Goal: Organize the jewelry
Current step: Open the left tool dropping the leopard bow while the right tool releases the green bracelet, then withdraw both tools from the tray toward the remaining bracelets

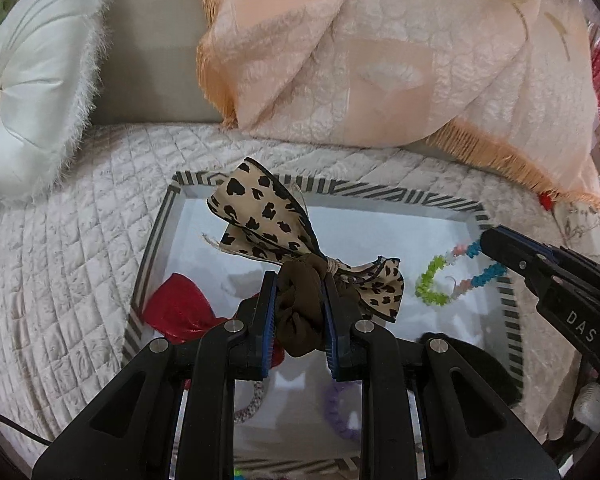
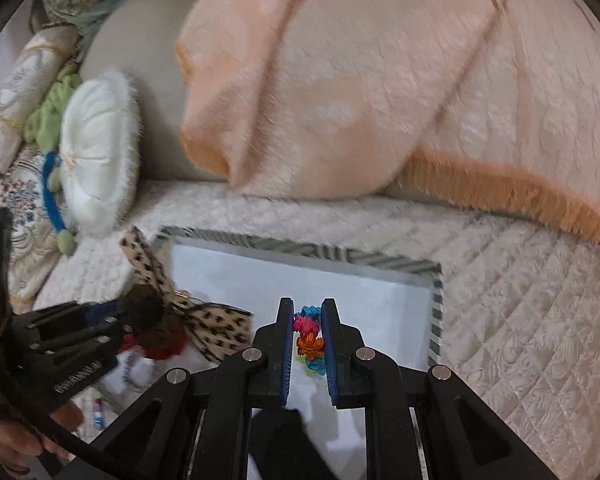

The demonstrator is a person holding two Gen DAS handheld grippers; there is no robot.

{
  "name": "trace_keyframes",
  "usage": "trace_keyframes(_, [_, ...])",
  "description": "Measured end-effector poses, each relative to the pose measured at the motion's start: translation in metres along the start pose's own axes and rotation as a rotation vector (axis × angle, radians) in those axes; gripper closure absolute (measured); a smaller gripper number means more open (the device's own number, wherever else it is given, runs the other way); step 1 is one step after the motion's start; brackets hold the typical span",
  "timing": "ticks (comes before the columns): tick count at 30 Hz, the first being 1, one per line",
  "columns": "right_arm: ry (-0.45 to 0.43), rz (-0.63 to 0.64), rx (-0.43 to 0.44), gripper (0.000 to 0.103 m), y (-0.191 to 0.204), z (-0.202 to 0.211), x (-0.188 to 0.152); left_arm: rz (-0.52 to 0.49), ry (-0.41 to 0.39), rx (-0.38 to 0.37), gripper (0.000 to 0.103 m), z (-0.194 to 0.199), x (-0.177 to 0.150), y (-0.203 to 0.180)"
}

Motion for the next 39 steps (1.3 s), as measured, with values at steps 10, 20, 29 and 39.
trace_keyframes(10, [0.067, -0.042, -0.049, 0.060, -0.029, -0.016, -0.029, 0.002, 0.043, 0.035, 0.071, -0.021, -0.012, -0.001])
trace_keyframes(20, [-0.003, -0.008, -0.021, 0.055, -0.014, 0.029, -0.046, -0.007, 0.022, 0.052, 0.046, -0.001, -0.022, 0.001])
trace_keyframes(29, [-0.058, 0.036, -0.078, 0.055, 0.013, 0.077, -0.081, -0.048, -0.079, 0.099, 0.046, 0.058, -0.046, -0.002])
trace_keyframes(39, [-0.089, -0.025, -0.030, 0.055, 0.035, 0.127, -0.127, -0.081, -0.138, 0.134, 0.046, 0.113, -0.091, -0.002])
Point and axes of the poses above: each gripper's, at about its wrist camera, not at the fingertips, and z roughly against the way its jaws point, y to its left, x to its top, the point moved 9 cm from there along -z, roughly the way its jaws point, and after that the axes turned 1 degree about -z, right-handed, at the moved point
